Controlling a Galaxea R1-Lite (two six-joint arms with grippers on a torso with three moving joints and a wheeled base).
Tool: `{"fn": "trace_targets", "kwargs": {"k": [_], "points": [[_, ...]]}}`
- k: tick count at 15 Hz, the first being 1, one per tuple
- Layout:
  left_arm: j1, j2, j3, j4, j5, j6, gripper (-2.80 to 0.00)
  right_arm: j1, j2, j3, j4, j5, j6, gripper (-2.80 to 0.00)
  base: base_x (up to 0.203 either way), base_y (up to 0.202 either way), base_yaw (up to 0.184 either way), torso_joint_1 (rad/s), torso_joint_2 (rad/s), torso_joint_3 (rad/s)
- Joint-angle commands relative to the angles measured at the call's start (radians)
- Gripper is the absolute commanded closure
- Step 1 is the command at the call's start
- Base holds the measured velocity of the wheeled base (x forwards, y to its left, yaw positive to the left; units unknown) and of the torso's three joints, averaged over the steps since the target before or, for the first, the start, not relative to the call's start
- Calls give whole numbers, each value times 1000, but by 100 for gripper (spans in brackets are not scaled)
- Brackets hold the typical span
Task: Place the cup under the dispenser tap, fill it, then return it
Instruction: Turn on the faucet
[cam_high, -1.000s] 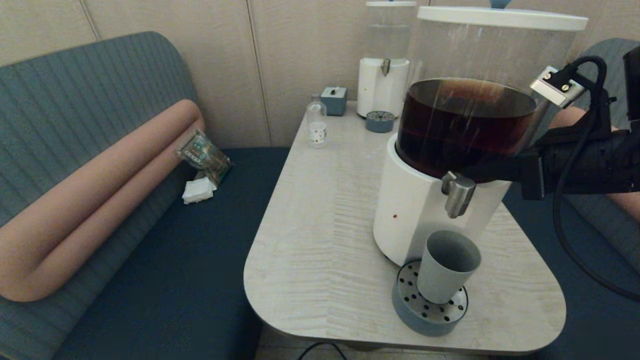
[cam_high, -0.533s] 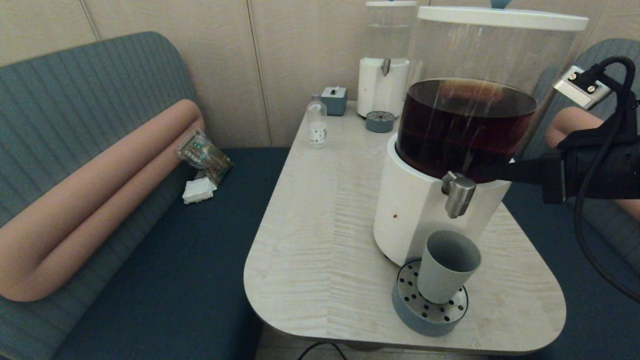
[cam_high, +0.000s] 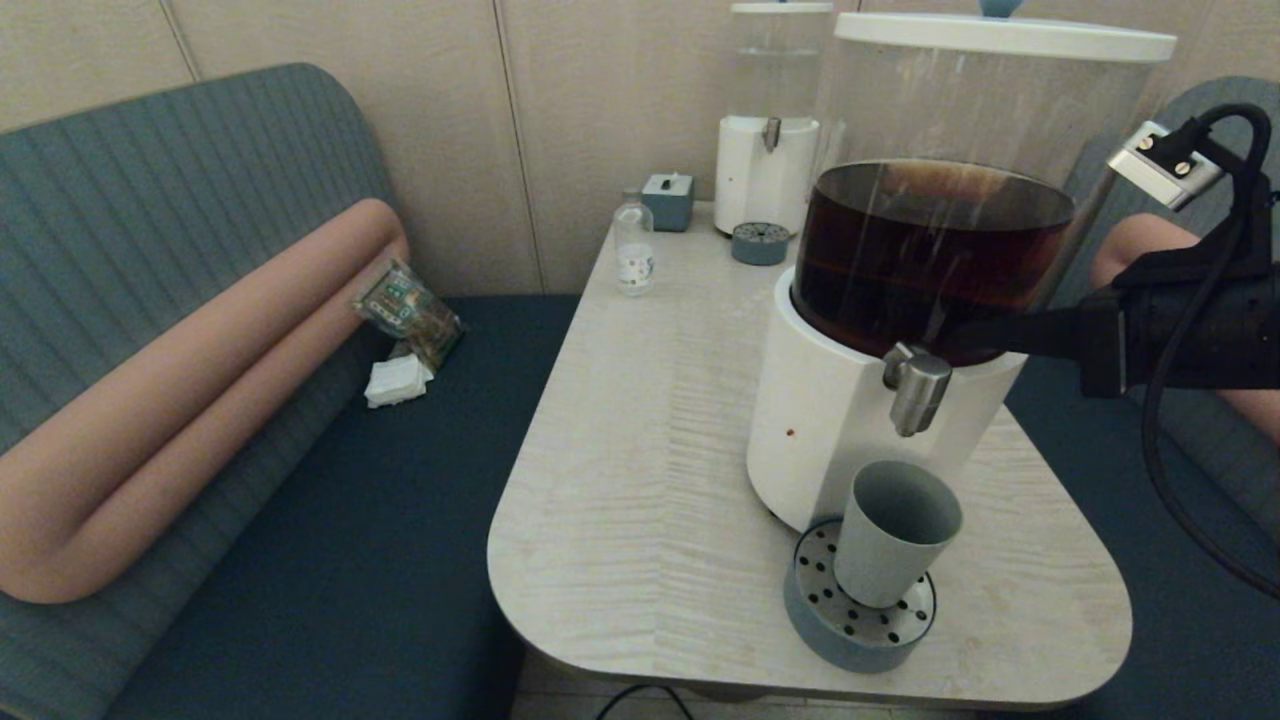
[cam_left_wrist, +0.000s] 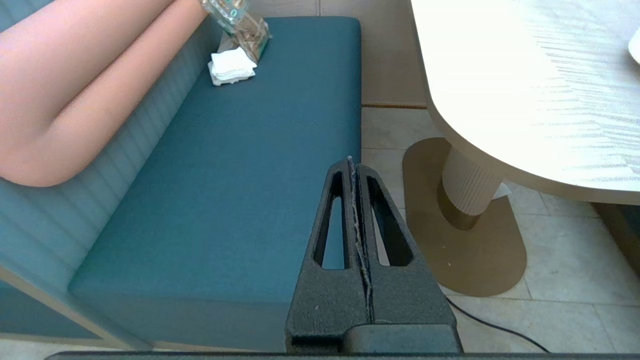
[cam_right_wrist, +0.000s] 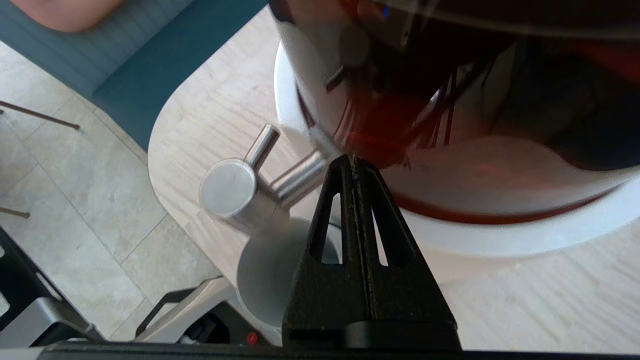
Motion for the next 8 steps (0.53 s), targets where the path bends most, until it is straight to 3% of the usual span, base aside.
{"fn": "trace_targets", "kwargs": {"k": [1, 8], "points": [[0, 2, 0, 0, 1, 0, 0, 7, 20, 4, -14, 2, 0, 0, 0, 0, 0, 0, 0, 0], [-1, 2, 0, 0, 1, 0, 0, 26, 26, 33, -58, 3, -1, 0, 0, 0, 0, 0, 0, 0]]}}
